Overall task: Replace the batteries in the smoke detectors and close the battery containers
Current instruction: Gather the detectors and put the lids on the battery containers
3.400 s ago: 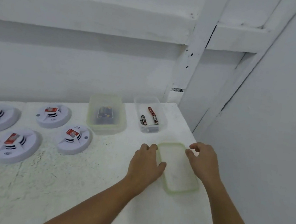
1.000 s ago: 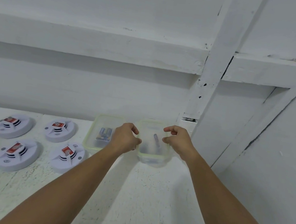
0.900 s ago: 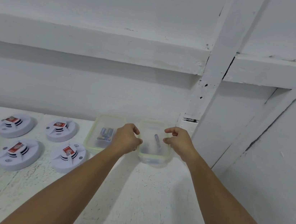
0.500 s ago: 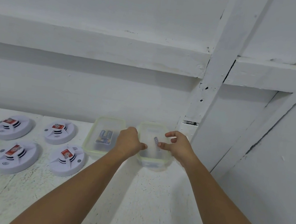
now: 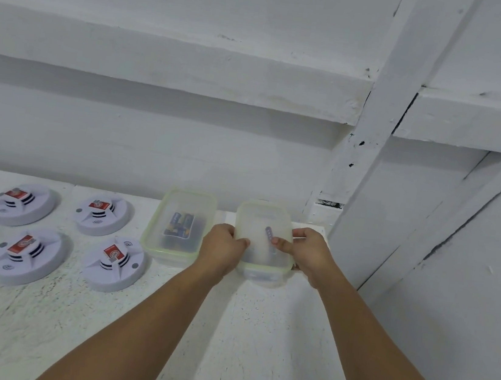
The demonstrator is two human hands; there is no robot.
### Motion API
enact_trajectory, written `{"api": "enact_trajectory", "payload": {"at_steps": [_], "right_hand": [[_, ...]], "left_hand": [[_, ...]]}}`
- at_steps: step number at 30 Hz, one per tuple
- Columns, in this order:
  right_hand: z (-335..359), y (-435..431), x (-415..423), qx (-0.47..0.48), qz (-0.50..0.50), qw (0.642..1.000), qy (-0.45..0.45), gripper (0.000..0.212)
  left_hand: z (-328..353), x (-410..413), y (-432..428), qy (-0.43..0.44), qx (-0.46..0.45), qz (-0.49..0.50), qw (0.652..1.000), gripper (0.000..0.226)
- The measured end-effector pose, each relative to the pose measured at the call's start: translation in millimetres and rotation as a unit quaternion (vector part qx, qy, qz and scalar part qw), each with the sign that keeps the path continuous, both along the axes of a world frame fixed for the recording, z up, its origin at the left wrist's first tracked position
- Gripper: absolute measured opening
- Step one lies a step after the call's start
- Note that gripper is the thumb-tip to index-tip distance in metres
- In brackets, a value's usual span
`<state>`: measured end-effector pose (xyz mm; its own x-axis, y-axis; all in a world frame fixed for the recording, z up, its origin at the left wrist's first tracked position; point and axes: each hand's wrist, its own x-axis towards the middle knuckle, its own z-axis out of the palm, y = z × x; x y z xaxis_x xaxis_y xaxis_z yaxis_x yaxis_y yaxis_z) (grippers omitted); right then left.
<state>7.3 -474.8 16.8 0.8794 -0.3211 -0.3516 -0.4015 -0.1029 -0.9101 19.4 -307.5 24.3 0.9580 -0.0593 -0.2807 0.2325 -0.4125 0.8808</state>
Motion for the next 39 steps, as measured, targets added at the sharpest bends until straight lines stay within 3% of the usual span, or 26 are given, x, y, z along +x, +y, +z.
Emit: {"api": "enact_trajectory", "payload": {"at_steps": [6, 14, 17, 19, 21, 24, 27, 29, 31, 33, 39], "right_hand": [[-0.5, 0.2, -0.4, 0.008, 0.011, 1.0, -0.017, 0.04], [-6.0, -3.2, -0.7, 0.089, -0.015, 0.996, -0.005, 0.027], [-7.4, -2.6, -1.0, 0.088, -0.007, 0.996, -0.004, 0.027], [-3.6, -3.1, 1.5, 0.086, 0.01, 0.996, 0.009, 0.033], [3.3, -4.9, 5.0, 0.085, 0.035, 0.995, 0.035, 0.037], [12.2, -9.0, 10.6, 0.06, 0.073, 0.994, 0.06, 0.033], [20.7, -13.1, 15.1, 0.025, 0.096, 0.991, 0.092, 0.026], [26.5, -16.8, 21.6, -0.005, 0.125, 0.986, 0.114, 0.038], [31.1, -18.0, 32.1, -0.039, 0.146, 0.982, 0.114, 0.062], [33.6, -18.0, 44.4, -0.062, 0.144, 0.985, 0.074, 0.069], [26.8, -17.4, 67.6, -0.09, 0.159, 0.983, 0.003, 0.035]], "left_hand": [[0.0, 5.2, 3.0, 0.051, -0.065, 0.013, 0.997, 0.007], [-5.9, 7.2, -3.3, 0.031, -0.039, 0.008, 0.999, 0.016], [-4.8, 4.6, -5.6, 0.014, 0.004, -0.009, 1.0, 0.022], [0.8, 0.6, -8.7, -0.012, 0.085, -0.044, 0.995, 0.027], [6.3, -3.3, -11.2, -0.077, 0.164, -0.071, 0.981, 0.036], [14.0, -8.1, -7.1, -0.206, 0.204, -0.136, 0.948, 0.057], [16.4, -10.0, 4.7, -0.21, 0.259, -0.271, 0.903, 0.064], [13.6, -11.0, 9.3, -0.215, 0.303, -0.325, 0.869, 0.069], [9.5, -11.0, 11.4, -0.255, 0.327, -0.332, 0.847, 0.06], [6.1, -11.4, 12.2, -0.295, 0.345, -0.329, 0.828, 0.051], [0.7, -14.6, 9.9, -0.342, 0.342, -0.309, 0.819, 0.041]]}}
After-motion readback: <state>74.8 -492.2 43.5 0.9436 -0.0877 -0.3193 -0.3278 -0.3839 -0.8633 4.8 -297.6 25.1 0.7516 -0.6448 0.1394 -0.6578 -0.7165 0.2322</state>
